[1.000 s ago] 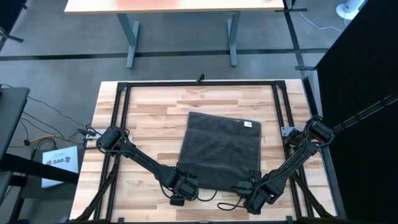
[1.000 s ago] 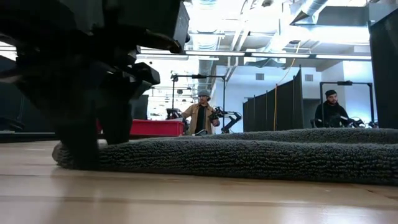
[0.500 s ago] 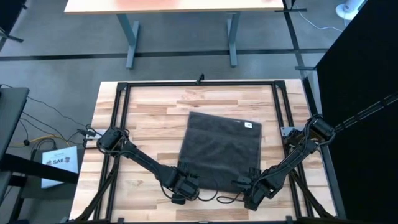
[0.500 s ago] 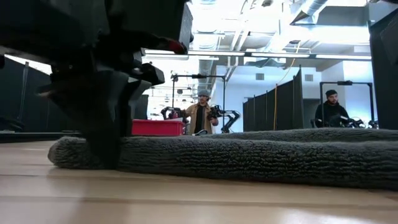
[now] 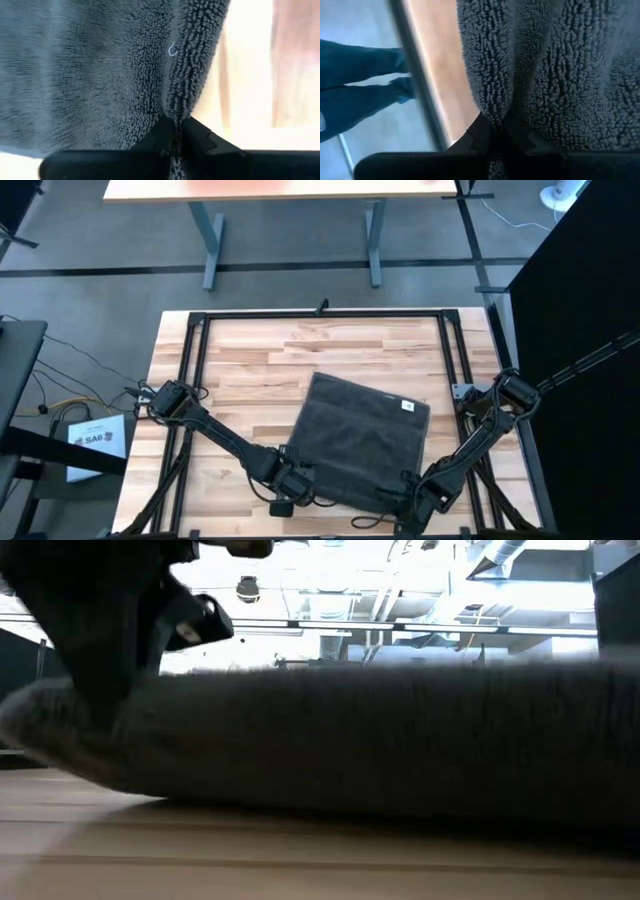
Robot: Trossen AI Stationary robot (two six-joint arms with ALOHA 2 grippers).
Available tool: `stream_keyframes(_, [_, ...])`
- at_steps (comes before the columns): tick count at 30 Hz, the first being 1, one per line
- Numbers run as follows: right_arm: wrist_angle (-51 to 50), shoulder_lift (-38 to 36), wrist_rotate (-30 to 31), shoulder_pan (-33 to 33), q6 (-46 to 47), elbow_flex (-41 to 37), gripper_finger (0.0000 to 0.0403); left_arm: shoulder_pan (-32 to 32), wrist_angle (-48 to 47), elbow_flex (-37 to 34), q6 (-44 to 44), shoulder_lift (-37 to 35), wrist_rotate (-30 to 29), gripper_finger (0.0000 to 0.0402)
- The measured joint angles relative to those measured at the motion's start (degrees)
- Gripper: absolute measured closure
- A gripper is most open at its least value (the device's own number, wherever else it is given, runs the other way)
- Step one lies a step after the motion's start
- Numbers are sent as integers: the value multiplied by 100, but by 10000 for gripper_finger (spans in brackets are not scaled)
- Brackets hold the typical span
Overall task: Roll towel
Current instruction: Roll the black towel
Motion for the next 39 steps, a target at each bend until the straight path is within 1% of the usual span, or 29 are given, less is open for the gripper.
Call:
stream_keyframes(5, [-44, -22, -38, 13, 196, 278, 392, 164, -109, -2, 102, -359, 95, 397])
stream_keyframes(11, [-80, -124, 42, 7, 564, 298, 392, 555, -311, -6, 443, -640, 145, 397])
stream_keyframes(14, [-95, -240, 109, 7, 691, 298, 393, 772, -343, -7, 772, -643, 397, 397])
stream_keyframes(19, [-111, -620, 220, 4, 919, 301, 393, 1100, -435, -9, 1303, -643, 567, 397])
stream_keyframes(23, [-321, -883, 268, -63, 1165, 261, 393, 1393, -499, -7, 1856, -643, 887, 397])
stream_keyframes(25, [-495, -964, 268, -120, 1270, 223, 393, 1541, -510, -7, 2118, -643, 921, 397])
stream_keyframes(28, [-738, -1033, 268, -205, 1389, 220, 393, 1769, -560, -7, 2517, -643, 966, 397])
stream_keyframes(32, [-782, -1051, 239, -356, 1424, 201, 393, 2084, -598, -8, 3118, -643, 1048, 397])
stream_keyframes(35, [-776, -1054, 218, -440, 1667, 9, 393, 2343, -442, -11, 3455, -643, 1069, 397])
stream_keyframes(39, [-795, -1051, 209, -525, 2126, -344, 393, 2625, -291, -12, 3935, -643, 1301, 397])
